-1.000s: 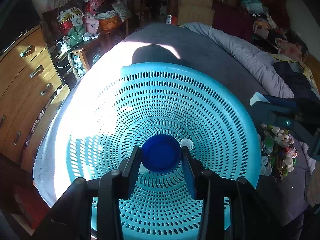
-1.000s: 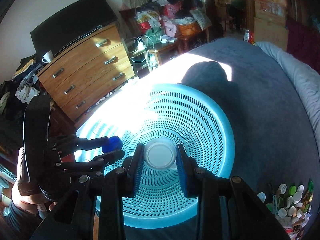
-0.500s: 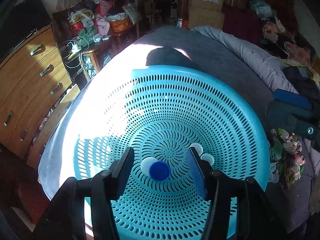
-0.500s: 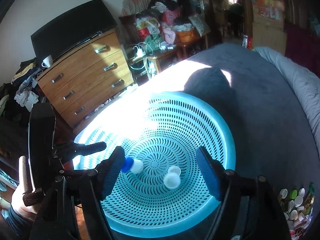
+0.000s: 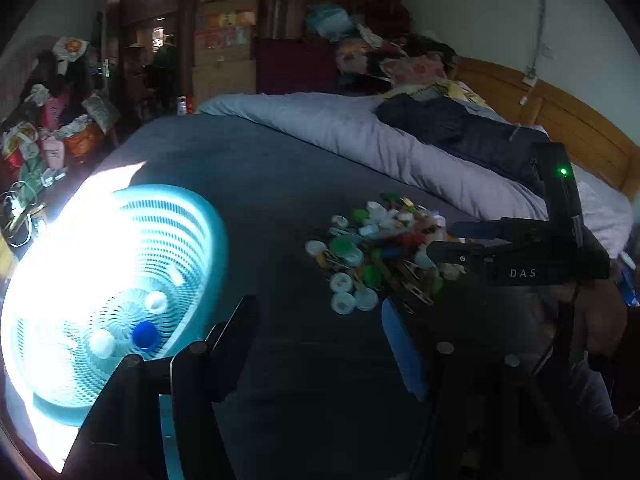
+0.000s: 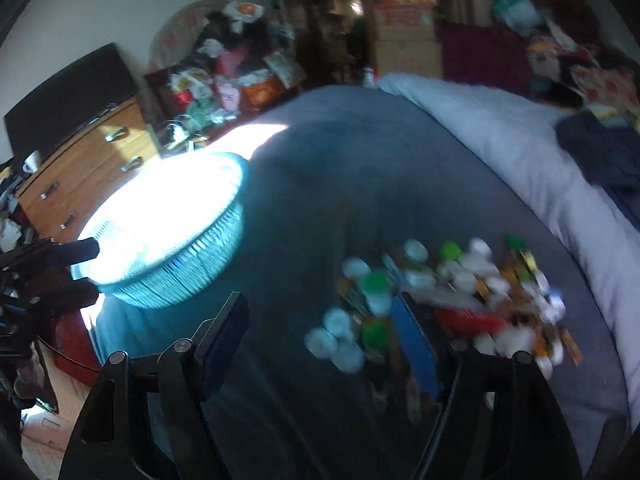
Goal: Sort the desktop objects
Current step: 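Move both open tools back to the cap pile, then grasp a white QR-printed cap with the left tool while the right tool grasps a large white lid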
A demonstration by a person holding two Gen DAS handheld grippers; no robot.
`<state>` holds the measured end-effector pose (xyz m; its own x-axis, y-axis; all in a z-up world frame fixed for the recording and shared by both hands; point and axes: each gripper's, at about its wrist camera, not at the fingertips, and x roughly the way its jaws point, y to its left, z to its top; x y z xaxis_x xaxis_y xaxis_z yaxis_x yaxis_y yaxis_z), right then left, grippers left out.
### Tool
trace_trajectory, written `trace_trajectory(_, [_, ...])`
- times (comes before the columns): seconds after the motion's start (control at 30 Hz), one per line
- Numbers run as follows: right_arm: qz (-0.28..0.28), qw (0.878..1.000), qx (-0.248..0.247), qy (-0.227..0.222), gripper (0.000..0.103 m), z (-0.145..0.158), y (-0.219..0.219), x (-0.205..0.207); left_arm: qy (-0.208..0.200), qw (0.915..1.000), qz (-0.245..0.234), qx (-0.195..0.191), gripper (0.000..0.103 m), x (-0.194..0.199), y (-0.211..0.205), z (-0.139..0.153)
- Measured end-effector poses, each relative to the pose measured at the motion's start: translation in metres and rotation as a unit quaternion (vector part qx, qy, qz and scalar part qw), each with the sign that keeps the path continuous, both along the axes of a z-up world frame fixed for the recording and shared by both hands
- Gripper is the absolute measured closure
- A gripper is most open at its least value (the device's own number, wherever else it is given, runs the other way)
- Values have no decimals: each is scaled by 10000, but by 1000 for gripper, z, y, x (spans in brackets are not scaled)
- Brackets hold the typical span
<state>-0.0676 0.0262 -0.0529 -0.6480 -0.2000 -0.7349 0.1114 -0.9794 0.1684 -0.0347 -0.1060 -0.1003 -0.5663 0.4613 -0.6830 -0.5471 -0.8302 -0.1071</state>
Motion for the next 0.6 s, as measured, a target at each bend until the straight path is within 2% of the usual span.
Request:
trace_trajectory(0.1, [-631,9966,-112,-514,30,-41,58,38,-474,9987,-147,-113,38,-12,34,-55])
trace_trajectory(0.17, [-884,9930,-226,-747,30,-61,82,59,-698,9973,155,-138,38,-33,42,-87])
trace_trajectory(0.27, [-1048,9900,-323,-886,30,-75,95,81,-794,9956,506,10,38,-62,44,-117])
trace_trajectory(0.37, [-1102,9881,-417,-994,30,-89,102,87,-818,9962,294,-104,38,-82,61,-130])
trace_trajectory(0.47, [-1098,9877,-542,-971,30,-92,105,82,-778,9954,7,-552,38,-90,82,-138])
trace_trajectory(0.6, [-1020,9892,-604,-860,30,-95,105,74,-811,9940,2,-730,38,-98,88,-144])
